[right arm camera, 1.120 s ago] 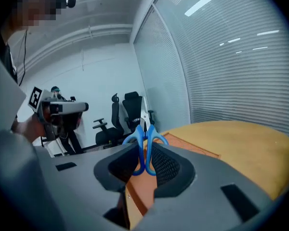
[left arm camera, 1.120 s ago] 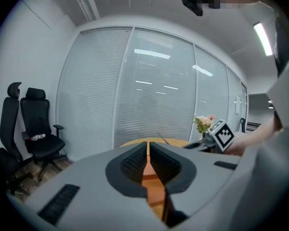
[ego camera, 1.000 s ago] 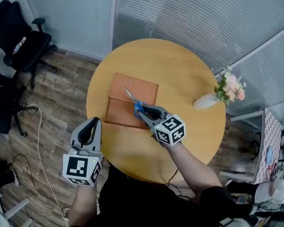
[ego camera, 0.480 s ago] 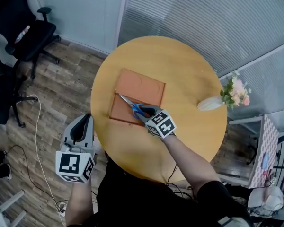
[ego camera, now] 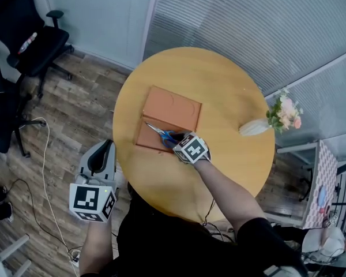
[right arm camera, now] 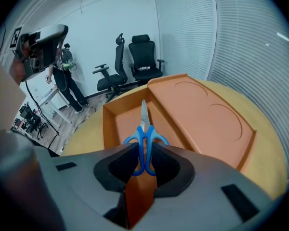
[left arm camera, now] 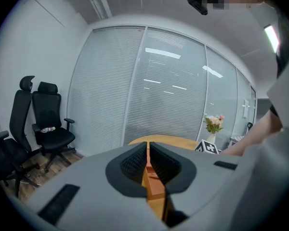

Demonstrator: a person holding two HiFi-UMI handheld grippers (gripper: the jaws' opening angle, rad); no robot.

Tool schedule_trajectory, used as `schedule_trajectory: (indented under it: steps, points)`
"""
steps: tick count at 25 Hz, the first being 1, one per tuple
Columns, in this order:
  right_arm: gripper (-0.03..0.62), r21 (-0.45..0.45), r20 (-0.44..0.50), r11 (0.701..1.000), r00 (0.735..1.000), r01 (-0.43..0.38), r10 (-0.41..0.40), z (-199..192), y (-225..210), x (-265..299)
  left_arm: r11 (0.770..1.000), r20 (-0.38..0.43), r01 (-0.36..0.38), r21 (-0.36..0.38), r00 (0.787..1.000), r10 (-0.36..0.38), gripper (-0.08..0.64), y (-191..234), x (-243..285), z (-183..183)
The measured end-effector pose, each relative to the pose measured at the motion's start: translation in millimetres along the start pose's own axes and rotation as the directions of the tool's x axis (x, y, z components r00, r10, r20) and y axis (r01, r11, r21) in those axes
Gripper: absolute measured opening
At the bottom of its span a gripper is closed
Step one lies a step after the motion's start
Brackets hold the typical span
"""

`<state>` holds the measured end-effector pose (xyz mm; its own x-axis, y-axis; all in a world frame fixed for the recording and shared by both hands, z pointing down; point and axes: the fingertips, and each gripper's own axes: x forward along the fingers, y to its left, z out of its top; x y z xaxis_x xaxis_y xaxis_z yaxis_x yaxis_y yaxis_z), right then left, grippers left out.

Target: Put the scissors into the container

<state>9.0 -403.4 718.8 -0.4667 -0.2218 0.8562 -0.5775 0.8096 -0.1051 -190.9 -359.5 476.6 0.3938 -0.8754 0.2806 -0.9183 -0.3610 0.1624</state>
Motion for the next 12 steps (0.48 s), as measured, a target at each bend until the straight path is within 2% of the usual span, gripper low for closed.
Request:
schedule_trajectory:
  steps: [9, 12]
  points:
    - [0.1, 0.022, -0.192, 0.999, 0.981, 0.033, -0.029, -15, 0, 14, 0.999, -0.005, 0.051, 0.011, 0.999, -0.051, 0.028, 6, -1, 6]
    - [0.103, 0.026, -0.209, 0.999, 0.977, 0.047, -0.04, -16, 0, 18, 0.997, -0.008, 0.08, 0.024, 0.997, -0.079, 0.028, 2, 2, 10]
